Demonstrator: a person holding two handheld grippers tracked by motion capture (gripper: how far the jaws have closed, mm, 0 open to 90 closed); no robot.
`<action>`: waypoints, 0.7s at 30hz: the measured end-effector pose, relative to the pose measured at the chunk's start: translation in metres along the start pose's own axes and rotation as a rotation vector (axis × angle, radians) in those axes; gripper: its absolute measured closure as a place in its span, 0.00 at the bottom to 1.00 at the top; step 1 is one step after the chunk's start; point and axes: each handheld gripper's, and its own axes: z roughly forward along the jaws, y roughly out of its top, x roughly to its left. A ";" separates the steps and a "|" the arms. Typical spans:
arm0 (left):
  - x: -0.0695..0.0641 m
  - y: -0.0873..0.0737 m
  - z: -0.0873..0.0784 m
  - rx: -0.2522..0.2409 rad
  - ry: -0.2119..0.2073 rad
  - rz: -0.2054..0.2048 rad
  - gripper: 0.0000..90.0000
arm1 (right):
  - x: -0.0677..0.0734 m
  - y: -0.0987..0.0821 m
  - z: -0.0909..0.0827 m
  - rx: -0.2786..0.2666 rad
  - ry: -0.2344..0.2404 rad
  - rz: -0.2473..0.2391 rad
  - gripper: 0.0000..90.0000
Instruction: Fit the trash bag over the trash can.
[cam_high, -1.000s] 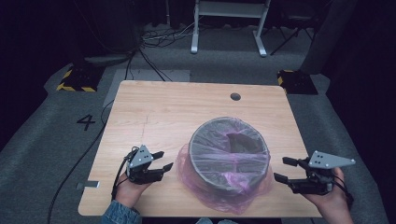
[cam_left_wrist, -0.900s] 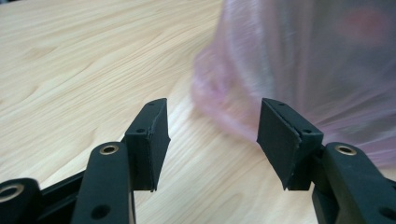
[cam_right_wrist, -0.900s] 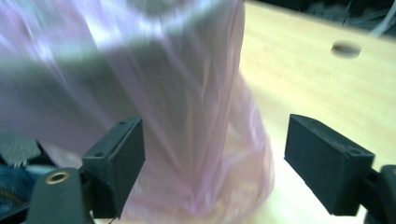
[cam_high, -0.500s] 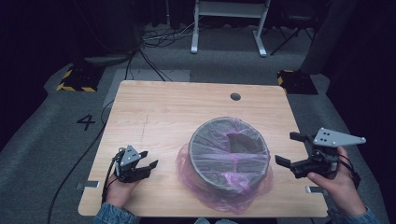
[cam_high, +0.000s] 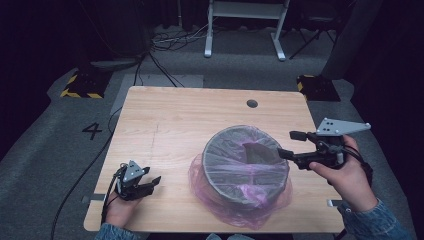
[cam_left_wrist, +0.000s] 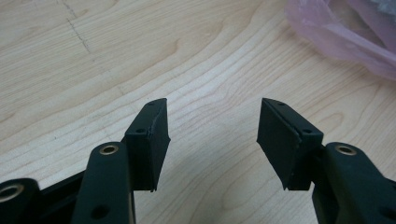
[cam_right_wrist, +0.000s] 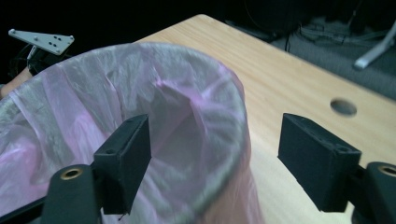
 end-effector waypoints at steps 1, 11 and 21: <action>0.000 0.000 0.001 0.004 0.002 0.006 0.48 | 0.001 0.003 0.002 0.000 0.001 -0.006 0.30; 0.002 -0.002 0.011 0.048 -0.007 0.003 0.47 | 0.018 0.035 0.027 -0.009 0.050 -0.039 0.44; 0.003 -0.002 0.014 0.067 -0.003 0.014 0.46 | 0.036 0.051 0.062 0.038 0.117 -0.085 0.50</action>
